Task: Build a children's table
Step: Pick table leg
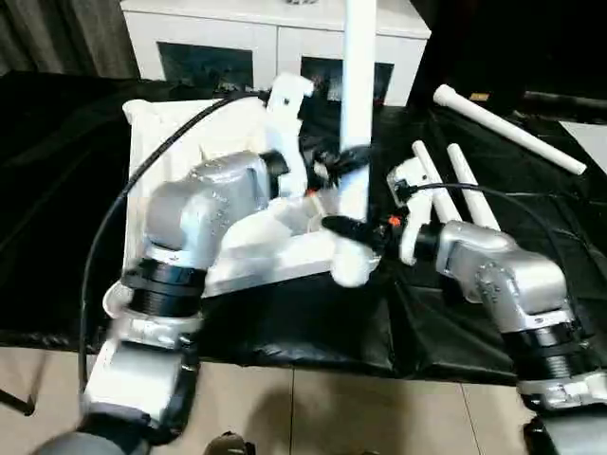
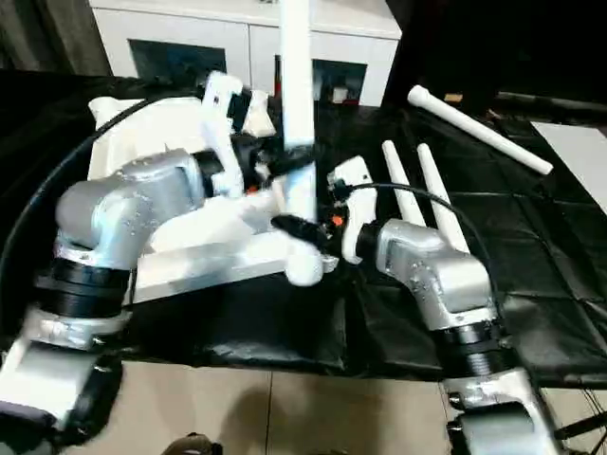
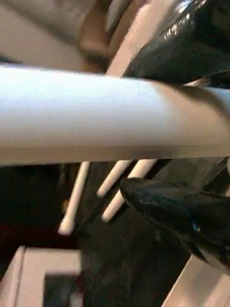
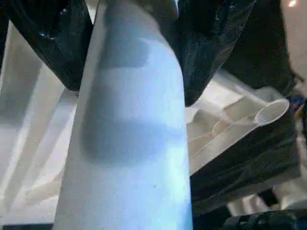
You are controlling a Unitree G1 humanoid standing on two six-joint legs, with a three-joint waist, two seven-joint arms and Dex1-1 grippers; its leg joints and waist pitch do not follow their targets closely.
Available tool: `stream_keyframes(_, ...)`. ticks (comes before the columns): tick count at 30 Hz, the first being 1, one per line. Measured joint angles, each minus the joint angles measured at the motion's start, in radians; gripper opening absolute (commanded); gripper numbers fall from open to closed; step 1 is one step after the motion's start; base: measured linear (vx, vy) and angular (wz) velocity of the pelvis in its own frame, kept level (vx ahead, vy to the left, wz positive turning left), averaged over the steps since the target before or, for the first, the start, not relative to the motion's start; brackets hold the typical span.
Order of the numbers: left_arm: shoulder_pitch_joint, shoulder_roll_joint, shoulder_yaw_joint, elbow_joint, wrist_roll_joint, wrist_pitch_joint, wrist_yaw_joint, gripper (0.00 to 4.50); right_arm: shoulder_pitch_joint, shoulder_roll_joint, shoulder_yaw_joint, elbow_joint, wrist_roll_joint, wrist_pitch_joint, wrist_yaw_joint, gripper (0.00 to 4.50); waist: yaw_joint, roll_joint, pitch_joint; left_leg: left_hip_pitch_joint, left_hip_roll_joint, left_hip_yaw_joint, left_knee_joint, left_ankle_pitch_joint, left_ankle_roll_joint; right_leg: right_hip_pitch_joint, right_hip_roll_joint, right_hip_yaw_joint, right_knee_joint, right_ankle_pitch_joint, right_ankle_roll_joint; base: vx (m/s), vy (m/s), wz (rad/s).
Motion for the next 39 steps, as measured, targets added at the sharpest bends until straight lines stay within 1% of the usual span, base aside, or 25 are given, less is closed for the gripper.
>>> stream_keyframes(3,0.002,-0.013,0.007,-0.011,0.001,-0.004,0.03,3.32,-0.004,0.013,0.001,0.002,-0.01,-0.012,-0.018,1.83,0.0,0.0,0.0,0.0,0.0,0.0,0.0,0.0,0.0,0.0,0.0,0.0,0.0,0.0,0.0,0.0,0.0,0.0)
stream_keyframes(4,0.002,-0.017,0.011,-0.016,0.001,-0.004,0.036,3.05,-0.006,0.016,0.001,0.004,-0.014,-0.016,-0.023,1.83,0.0,0.0,0.0,0.0,0.0,0.0,0.0,0.0,0.0,0.0,0.0,0.0,0.0,0.0,0.0,0.0,0.0,0.0)
stream_keyframes(7,0.006,-0.028,0.011,-0.029,-0.001,0.005,0.052,2.92,-0.02,0.028,0.002,0.014,-0.021,-0.025,-0.033,1.83,0.0,0.0,0.0,0.0,0.0,0.0,0.0,0.0,0.0,0.0,0.0,0.0,0.0,0.0,0.0,0.0,0.0,0.0)
stream_keyframes(10,0.012,-0.039,0.011,-0.031,-0.001,0.019,0.068,2.53,-0.033,0.039,0.002,0.025,-0.022,-0.032,-0.038,1.83,0.0,0.0,0.0,0.0,0.0,0.0,0.0,0.0,0.0,0.0,0.0,0.0,0.0,0.0,0.0,0.0,0.0,0.0)
stream_keyframes(14,0.014,-0.045,0.024,-0.031,-0.001,0.022,0.096,2.43,-0.035,0.046,0.002,0.041,-0.03,-0.034,-0.044,1.83,0.0,0.0,0.0,0.0,0.0,0.0,0.0,0.0,0.0,0.0,0.0,-0.001,0.0,0.0,0.0,0.0,0.0,0.0)
stream_keyframes(15,0.014,-0.046,0.028,-0.031,-0.001,0.022,0.098,2.17,-0.035,0.047,0.002,0.042,-0.038,-0.035,-0.048,1.83,0.0,0.0,0.0,0.0,0.0,0.0,0.0,0.0,0.0,0.0,0.0,-0.001,-0.001,0.0,0.0,0.0,0.0,0.0)
stream_keyframes(16,0.014,-0.045,0.032,-0.031,-0.001,0.022,0.099,2.1,-0.035,0.047,0.002,0.042,-0.041,-0.036,-0.049,1.83,0.0,0.0,0.0,0.0,0.0,0.0,0.0,0.0,0.0,0.0,0.0,-0.001,-0.001,0.0,0.0,0.0,0.0,0.0)
stream_keyframes(19,0.014,-0.047,0.038,-0.031,-0.001,0.024,0.107,2.04,-0.035,0.047,0.002,0.042,-0.043,-0.039,-0.049,1.83,0.0,0.0,0.0,-0.001,0.001,0.0,0.0,0.0,0.0,0.0,0.0,-0.001,-0.001,0.0,0.0,0.0,0.0,0.0)
stream_keyframes(20,0.014,-0.047,0.04,-0.031,-0.001,0.024,0.11,1.92,-0.035,0.047,0.002,0.043,-0.043,-0.041,-0.049,1.83,0.0,0.0,0.0,-0.001,0.001,0.0,0.0,0.0,0.0,0.0,0.0,-0.001,-0.001,0.0,0.0,0.0,0.0,0.0)
stream_keyframes(22,0.014,-0.047,0.04,-0.031,-0.001,0.025,0.114,1.84,-0.036,0.048,0.002,0.047,-0.043,-0.044,-0.049,1.83,0.0,0.0,0.0,-0.001,0.001,0.0,0.0,0.0,0.0,0.0,0.0,-0.001,-0.001,0.0,0.0,0.0,0.0,0.0)
stream_keyframes(31,0.013,-0.049,0.055,-0.031,-0.013,0.041,0.11,1.81,-0.036,0.048,0.003,0.048,-0.051,-0.052,-0.04,1.83,-0.001,0.0,0.0,-0.001,0.001,0.0,0.0,0.0,0.0,0.0,0.0,-0.001,-0.001,0.0,0.0,0.0,0.0,0.0)
stream_keyframes(32,0.013,-0.049,0.058,-0.032,-0.02,0.046,0.109,1.81,-0.036,0.048,0.002,0.048,-0.049,-0.05,-0.033,2.39,-0.001,0.0,0.0,-0.001,0.001,0.0,0.0,0.0,0.0,0.0,0.0,-0.001,-0.001,0.0,0.0,0.0,0.0,0.0)
stream_keyframes(33,0.011,-0.046,0.062,-0.032,-0.029,0.055,0.106,1.81,-0.035,0.047,0.0,0.048,-0.041,-0.049,-0.026,2.53,-0.001,0.0,0.0,-0.001,0.001,0.0,0.0,0.0,0.0,0.0,0.0,-0.001,-0.001,0.0,0.0,0.0,0.0,0.0)
stream_keyframes(35,0.011,-0.04,0.064,-0.032,-0.041,0.073,0.096,1.81,-0.035,0.046,-0.009,0.039,-0.028,-0.048,-0.008,2.61,0.0,0.0,0.0,-0.001,0.001,0.0,0.0,0.0,0.0,0.0,0.0,-0.001,-0.001,0.0,0.0,0.0,0.0,0.0)
stream_keyframes(36,0.011,-0.038,0.063,-0.032,-0.045,0.085,0.086,1.81,-0.036,0.043,-0.012,0.035,-0.016,-0.046,0.004,2.73,0.001,0.0,0.0,-0.001,0.001,0.0,0.0,0.0,0.0,0.0,0.0,-0.001,-0.002,0.0,0.0,0.0,0.0,0.0)
stream_keyframes(37,0.01,-0.037,0.063,-0.032,-0.052,0.099,0.08,1.81,-0.036,0.039,-0.018,0.028,-0.001,-0.038,0.016,2.86,0.002,0.0,0.0,-0.001,0.001,0.0,0.0,0.0,0.0,0.0,0.0,-0.001,-0.002,0.0,0.0,0.0,0.0,0.0)
stream_keyframes(38,0.007,-0.033,0.063,-0.03,-0.063,0.114,0.07,1.81,-0.035,0.027,-0.022,0.023,0.013,-0.024,0.033,2.86,0.002,0.0,0.0,-0.001,0.001,0.0,0.0,0.0,0.0,0.0,0.0,-0.001,-0.002,0.0,0.0,0.0,0.0,0.0)
stream_keyframes(39,0.004,-0.028,0.063,-0.029,-0.073,0.13,0.06,1.81,-0.035,0.012,-0.028,0.015,0.029,-0.01,0.05,2.99,0.002,-0.001,0.0,-0.001,0.001,0.0,0.0,0.0,0.0,0.0,0.0,-0.001,-0.002,0.0,0.0,0.0,0.0,0.0)
